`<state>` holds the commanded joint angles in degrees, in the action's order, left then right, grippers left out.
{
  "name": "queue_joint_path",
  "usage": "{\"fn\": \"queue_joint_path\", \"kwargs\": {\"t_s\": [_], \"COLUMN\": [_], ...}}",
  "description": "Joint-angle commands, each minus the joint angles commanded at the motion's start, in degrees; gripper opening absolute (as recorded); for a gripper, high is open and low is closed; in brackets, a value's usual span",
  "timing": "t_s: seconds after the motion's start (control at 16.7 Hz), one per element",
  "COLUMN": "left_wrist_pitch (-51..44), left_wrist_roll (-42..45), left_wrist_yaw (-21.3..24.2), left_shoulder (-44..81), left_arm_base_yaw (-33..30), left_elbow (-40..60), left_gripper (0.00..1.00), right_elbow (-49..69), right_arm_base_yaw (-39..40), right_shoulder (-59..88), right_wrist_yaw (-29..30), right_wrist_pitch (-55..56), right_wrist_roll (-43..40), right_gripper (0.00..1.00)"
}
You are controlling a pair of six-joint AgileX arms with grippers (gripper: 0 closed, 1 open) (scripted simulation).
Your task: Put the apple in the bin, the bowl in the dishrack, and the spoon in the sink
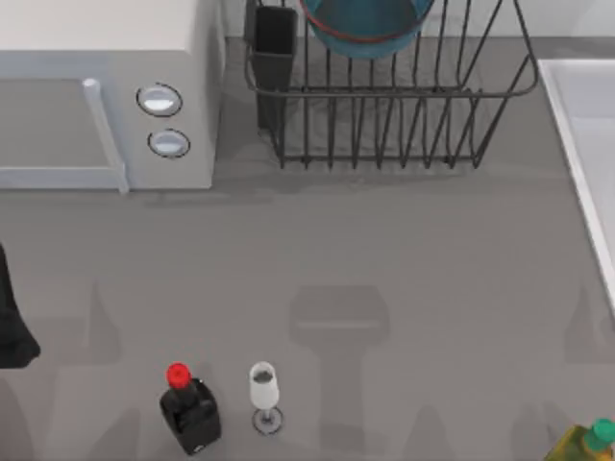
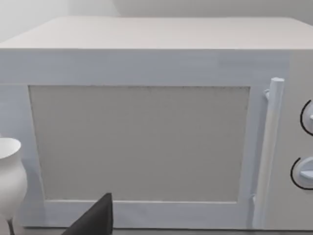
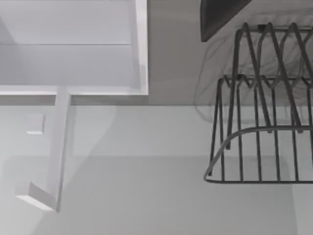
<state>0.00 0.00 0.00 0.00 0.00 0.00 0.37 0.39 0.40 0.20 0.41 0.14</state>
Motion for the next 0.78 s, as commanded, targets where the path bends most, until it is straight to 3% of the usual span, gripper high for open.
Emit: {"fn": "queue_joint_path", "kwargs": {"t_s": [0.48,0.78], "left_wrist_pitch": [0.0,0.0], "left_wrist_roll": [0.0,0.0], "left_wrist_yaw": [0.0,0.0], "left_shoulder": [0.0,0.0], "left_arm_base_yaw": [0.0,0.0], "left_elbow": [0.0,0.0], "left_gripper": [1.0,1.0], "right_elbow": [0.08,6.97], "right_arm_base_yaw": [-0.42,-4.6], "right_shoulder": [0.35,10.24], "right_wrist_yaw": [-0.12,-0.12], "right_wrist_pitch": [-0.69,-7.96], "right_wrist_roll": [-0.66,-12.67], "right_gripper": [1.0,1.0]}}
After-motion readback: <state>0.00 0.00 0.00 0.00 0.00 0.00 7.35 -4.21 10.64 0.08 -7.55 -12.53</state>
